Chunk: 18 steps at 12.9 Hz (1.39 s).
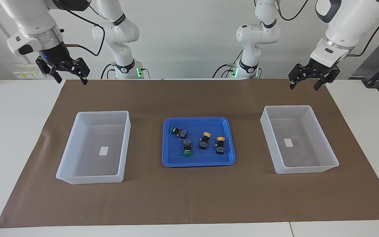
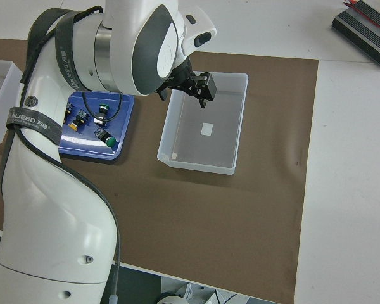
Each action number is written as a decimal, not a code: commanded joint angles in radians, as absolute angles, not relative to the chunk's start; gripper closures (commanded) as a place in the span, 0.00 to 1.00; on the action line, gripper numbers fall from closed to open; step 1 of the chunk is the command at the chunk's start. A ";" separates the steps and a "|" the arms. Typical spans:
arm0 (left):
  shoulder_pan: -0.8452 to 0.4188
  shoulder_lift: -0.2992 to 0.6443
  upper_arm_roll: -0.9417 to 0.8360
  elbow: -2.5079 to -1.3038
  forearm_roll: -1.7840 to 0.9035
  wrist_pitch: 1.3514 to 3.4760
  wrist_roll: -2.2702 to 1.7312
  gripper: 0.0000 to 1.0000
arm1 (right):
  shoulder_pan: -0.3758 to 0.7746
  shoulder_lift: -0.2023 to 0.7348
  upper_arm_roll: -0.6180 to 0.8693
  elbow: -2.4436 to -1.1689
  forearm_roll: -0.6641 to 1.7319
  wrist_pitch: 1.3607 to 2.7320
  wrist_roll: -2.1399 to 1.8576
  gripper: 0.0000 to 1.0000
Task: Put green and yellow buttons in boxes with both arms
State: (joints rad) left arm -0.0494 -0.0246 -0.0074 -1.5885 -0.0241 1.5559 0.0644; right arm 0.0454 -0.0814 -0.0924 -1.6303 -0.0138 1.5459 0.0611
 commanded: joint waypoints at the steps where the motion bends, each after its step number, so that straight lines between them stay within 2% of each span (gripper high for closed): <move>1: -0.057 -0.051 -0.002 -1.612 -0.003 1.549 0.051 0.00 | 0.038 -0.104 -0.086 -1.652 -0.028 1.539 0.041 0.00; 18: -0.057 -0.052 -0.003 -1.612 -0.003 1.549 0.051 0.00 | 0.035 -0.104 -0.087 -1.654 -0.026 1.540 0.075 0.00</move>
